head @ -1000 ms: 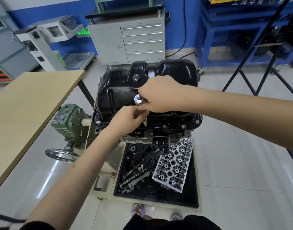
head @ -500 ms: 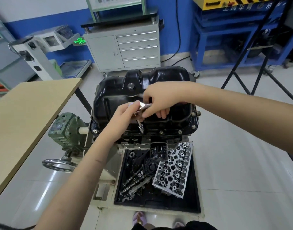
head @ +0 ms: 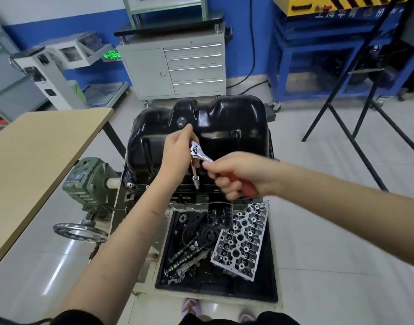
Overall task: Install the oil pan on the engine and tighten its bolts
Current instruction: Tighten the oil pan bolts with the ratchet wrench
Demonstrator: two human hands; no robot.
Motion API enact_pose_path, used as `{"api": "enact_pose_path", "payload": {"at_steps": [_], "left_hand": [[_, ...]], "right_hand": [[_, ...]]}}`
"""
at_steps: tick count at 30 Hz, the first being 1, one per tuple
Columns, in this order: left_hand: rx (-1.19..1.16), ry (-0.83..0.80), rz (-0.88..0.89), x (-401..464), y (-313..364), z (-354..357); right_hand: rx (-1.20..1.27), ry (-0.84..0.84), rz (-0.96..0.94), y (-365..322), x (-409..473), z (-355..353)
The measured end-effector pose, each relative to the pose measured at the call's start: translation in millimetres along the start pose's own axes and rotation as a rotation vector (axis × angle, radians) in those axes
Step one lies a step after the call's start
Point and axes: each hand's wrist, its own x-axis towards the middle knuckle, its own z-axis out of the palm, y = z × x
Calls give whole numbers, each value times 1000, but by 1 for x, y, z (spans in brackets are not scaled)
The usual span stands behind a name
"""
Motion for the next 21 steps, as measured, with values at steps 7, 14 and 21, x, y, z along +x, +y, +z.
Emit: {"api": "enact_pose_path", "payload": {"at_steps": [7,14,21], "left_hand": [[-227,-36,-151,5,-4,-3],[-15,-165,-115,0,-3,-1],[-222,-295,-232,-21,-8,-3]], "right_hand": [[434,152,-149,26,9,62],[-815,121,-123,-27,4,-15],[-1509,149,-344,-56,23,-32]]}}
